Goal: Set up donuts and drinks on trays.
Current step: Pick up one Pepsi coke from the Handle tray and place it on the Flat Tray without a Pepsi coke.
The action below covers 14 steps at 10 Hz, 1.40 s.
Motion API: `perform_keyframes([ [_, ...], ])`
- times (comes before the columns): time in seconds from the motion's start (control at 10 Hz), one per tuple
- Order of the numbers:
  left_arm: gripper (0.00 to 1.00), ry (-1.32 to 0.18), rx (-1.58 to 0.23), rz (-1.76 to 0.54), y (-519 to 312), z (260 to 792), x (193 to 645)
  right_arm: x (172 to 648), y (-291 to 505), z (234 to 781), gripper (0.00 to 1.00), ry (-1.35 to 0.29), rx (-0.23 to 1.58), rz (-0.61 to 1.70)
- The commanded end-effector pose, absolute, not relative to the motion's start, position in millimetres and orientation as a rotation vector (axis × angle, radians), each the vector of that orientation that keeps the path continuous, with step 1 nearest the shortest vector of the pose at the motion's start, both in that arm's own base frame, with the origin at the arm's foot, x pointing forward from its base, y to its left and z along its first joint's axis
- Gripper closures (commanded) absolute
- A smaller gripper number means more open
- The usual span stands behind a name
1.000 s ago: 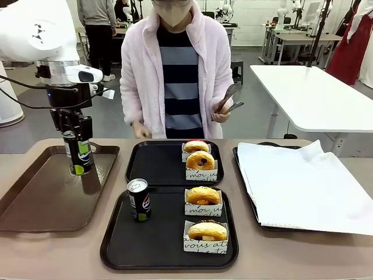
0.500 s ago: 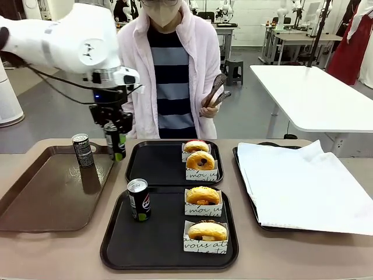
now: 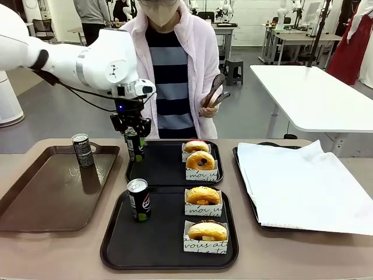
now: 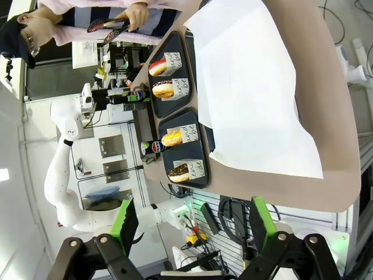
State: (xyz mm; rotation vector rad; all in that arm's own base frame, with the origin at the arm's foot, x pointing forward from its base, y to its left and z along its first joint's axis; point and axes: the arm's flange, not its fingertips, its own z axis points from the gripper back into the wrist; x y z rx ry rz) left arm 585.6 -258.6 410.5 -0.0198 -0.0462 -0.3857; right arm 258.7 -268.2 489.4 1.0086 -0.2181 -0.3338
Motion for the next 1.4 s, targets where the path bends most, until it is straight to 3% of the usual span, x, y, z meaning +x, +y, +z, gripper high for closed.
perform_keyframes([
  [0.0, 0.42, -0.097, -0.013, -0.372, -270.2, 400.3, 585.8, 259.8, -268.4, 490.5, 0.0, -0.229, 1.026, -0.332],
  [0.3, 0.42, -0.103, 0.0, -0.41, -285.7, 380.2, 585.0, 259.8, -268.4, 490.5, 0.0, -0.229, 1.026, -0.332],
  [0.4, 0.0, -0.094, 0.002, -0.42, -287.1, 379.0, 584.0, 259.8, -268.4, 490.5, 0.0, -0.229, 1.026, -0.332],
  [1.0, 0.0, -0.07, -0.008, -0.434, -285.4, 379.4, 580.0, 259.8, -268.4, 490.5, 0.0, -0.229, 1.026, -0.332],
  [1.3, 0.0, -0.051, -0.077, -0.493, -273.8, 428.5, 545.7, 259.8, -268.4, 490.5, 0.0, -0.229, 1.026, -0.332],
])
